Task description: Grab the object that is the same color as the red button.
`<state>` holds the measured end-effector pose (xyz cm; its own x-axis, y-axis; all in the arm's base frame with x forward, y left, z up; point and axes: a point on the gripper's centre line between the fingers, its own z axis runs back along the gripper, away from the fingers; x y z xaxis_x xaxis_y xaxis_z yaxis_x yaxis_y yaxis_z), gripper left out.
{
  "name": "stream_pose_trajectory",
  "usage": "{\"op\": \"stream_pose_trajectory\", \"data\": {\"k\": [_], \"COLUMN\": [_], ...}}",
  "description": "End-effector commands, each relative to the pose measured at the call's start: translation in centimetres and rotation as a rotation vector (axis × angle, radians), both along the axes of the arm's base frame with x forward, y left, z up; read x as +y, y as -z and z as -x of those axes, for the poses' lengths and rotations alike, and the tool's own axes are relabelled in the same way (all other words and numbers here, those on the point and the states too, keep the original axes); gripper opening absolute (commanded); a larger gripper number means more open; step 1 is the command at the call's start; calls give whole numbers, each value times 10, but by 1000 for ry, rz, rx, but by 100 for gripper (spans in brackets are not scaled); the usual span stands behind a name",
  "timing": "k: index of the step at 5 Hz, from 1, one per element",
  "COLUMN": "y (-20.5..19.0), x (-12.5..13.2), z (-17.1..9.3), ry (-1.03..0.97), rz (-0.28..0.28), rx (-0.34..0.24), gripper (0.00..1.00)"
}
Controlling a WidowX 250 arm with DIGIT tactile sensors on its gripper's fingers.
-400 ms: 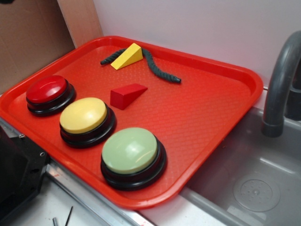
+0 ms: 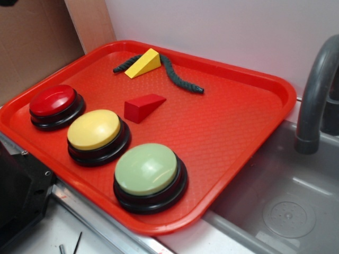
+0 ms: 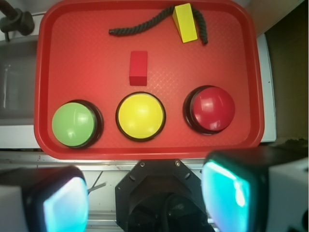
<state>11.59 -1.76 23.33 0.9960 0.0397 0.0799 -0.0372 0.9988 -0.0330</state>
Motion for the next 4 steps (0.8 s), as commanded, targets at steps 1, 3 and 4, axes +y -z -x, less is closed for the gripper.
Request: {"op": "stream_pose_trajectory", "data": {"k": [1, 3, 4], "y": [19, 71, 101], "x": [-13, -23, -17], "z": [-29, -77, -98], "ry": [-91, -159, -194], "rz": [-30, -82, -103], "rx": [-82, -164, -168], "gripper": [100, 100, 100]}}
